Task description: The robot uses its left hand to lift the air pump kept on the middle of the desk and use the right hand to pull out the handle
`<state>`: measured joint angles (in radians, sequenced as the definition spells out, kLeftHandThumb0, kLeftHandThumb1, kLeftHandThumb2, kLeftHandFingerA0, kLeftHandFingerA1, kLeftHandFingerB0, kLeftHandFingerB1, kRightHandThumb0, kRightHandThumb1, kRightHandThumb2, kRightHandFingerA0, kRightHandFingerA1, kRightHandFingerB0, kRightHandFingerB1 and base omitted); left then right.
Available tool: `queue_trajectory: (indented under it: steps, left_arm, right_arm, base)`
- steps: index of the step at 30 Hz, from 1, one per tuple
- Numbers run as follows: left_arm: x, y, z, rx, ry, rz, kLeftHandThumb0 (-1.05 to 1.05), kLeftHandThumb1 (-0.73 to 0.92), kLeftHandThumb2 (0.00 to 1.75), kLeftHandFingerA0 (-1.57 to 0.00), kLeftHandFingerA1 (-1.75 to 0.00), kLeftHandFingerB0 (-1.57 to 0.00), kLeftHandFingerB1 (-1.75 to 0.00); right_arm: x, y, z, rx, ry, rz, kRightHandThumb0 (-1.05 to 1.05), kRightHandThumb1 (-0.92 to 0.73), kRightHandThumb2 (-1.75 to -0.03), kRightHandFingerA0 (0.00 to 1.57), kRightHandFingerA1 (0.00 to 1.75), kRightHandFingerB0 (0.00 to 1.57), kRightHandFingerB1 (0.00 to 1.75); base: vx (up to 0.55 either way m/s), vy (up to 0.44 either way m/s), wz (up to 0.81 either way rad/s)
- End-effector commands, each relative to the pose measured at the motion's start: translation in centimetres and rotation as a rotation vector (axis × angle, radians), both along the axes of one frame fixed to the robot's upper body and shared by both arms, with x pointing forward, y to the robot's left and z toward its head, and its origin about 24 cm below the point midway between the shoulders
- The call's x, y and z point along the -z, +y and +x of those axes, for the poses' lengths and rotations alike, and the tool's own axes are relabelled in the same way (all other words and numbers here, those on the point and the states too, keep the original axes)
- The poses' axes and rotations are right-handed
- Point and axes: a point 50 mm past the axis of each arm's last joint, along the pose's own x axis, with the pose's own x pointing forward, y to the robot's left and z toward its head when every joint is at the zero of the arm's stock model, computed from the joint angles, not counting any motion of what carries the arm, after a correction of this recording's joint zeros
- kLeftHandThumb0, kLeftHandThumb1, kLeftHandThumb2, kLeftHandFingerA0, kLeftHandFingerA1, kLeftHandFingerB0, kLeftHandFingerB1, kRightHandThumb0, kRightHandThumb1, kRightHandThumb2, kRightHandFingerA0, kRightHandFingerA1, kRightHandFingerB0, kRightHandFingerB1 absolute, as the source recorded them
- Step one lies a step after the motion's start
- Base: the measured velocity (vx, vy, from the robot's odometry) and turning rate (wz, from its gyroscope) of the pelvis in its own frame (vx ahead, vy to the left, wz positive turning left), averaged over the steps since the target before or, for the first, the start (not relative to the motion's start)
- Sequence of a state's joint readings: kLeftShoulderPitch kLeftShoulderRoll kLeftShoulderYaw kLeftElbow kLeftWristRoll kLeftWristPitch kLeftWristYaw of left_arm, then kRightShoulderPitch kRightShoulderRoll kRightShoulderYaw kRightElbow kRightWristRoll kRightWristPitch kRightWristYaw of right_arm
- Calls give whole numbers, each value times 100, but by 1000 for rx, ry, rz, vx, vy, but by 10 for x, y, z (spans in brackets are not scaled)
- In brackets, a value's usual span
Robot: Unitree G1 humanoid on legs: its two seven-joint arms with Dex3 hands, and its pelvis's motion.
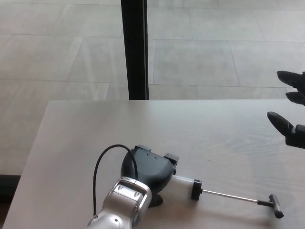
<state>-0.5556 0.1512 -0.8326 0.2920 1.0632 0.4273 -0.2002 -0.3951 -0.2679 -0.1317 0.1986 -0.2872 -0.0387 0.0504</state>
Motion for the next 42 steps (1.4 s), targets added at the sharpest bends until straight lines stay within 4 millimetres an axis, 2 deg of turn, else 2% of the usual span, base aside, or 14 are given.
queue_trajectory:
  steps: [1, 5, 8, 17, 25, 27, 28, 29, 30, 35, 36, 37, 39, 42]
  left_arm:
    - [-8, 43, 16, -299, 435, 59, -69, 37, 82, 0, -31, 0, -21]
    - [-27, 47, 22, -308, 483, -11, -80, 38, 71, 0, 0, -1, -7]
    - [-37, 51, 24, -293, 496, -47, -80, 40, 72, 0, 0, 0, -6]
    - [-89, 111, 35, -225, 393, -1149, -84, 46, 85, 0, -14, 0, 0]
    - [-133, 253, 12, -376, 108, -1798, -83, 54, 89, 0, -11, -5, -16]
    - [-130, 316, -21, -496, 15, -1813, -78, 53, 91, 0, -27, -1, -27]
    - [-127, 336, -37, -570, -55, -1827, -79, 52, 91, 0, -32, -5, -32]
    - [-120, 352, -51, -638, -107, -1845, -70, 69, 62, -1, -38, -12, -27]
    - [-112, 366, -65, -701, -136, -1854, -79, 53, 92, 0, -32, -2, -29]
    - [-71, 421, -149, -985, -314, -1884, -77, 54, 94, -1, -46, -6, -38]
    - [-62, 430, -165, -1059, -365, -1891, -73, 73, 62, -4, -57, -9, -39]
    - [-48, 441, -191, -1180, -449, -1901, -39, 43, 102, -3, -55, 0, -51]
    - [-40, 447, -205, -1254, -507, -1910, -39, 43, 102, -3, -54, 0, -51]
    - [-11, 449, -250, -1439, -661, -1893, -39, 46, 104, -4, -55, 0, -51]
  right_arm:
    - [-10, -14, 0, 105, -92, 81, -59, -55, -86, 8, 61, 14, 48]
    - [-10, -17, 1, 121, -79, 48, -70, -73, -61, 0, 45, 10, 33]
    - [-11, -17, 1, 122, -72, 29, -86, -59, -93, 0, 24, 2, 27]
    - [-12, -42, -6, 148, -40, 21, -81, -60, -100, 0, 29, 0, 21]
    - [-16, -122, -38, 270, 44, 16, -84, -65, -99, 0, 22, 1, 19]
    - [-28, -168, -63, 411, 39, 13, -92, -66, -103, 0, 22, 4, 25]
    - [-33, -186, -74, 471, 28, 4, -85, -79, -64, 0, 48, 9, 34]
    - [-37, -200, -83, 541, 22, -12, -99, -67, -107, 3, 40, 10, 33]
    - [-41, -213, -92, 602, 32, -29, -92, -67, -107, 1, 44, 10, 31]
    - [-53, -267, -155, 834, 42, 34, -86, -66, -104, 4, 25, 10, 32]
    - [-55, -276, -170, 891, 60, 40, -80, -85, -67, 0, 18, 13, 26]
    - [-60, -289, -193, 971, 65, 66, -78, -83, -64, 0, 19, 14, 25]
    - [-62, -294, -205, 1009, 39, 85, -79, -66, -105, 0, 32, 9, 35]
    - [-53, -308, -243, 1176, 85, 139, -86, -67, -105, 4, 42, 11, 37]
  base:
    - [0, 0, 0]
    - [0, 0, 0]
    - [0, 0, 0]
    - [0, 0, 0]
    - [0, 0, 0]
    - [0, 0, 0]
    - [0, 0, 0]
    - [0, 0, 0]
    - [0, 0, 0]
    - [0, 0, 0]
    - [0, 0, 0]
    - [0, 0, 0]
    - [0, 0, 0]
    - [0, 0, 0]
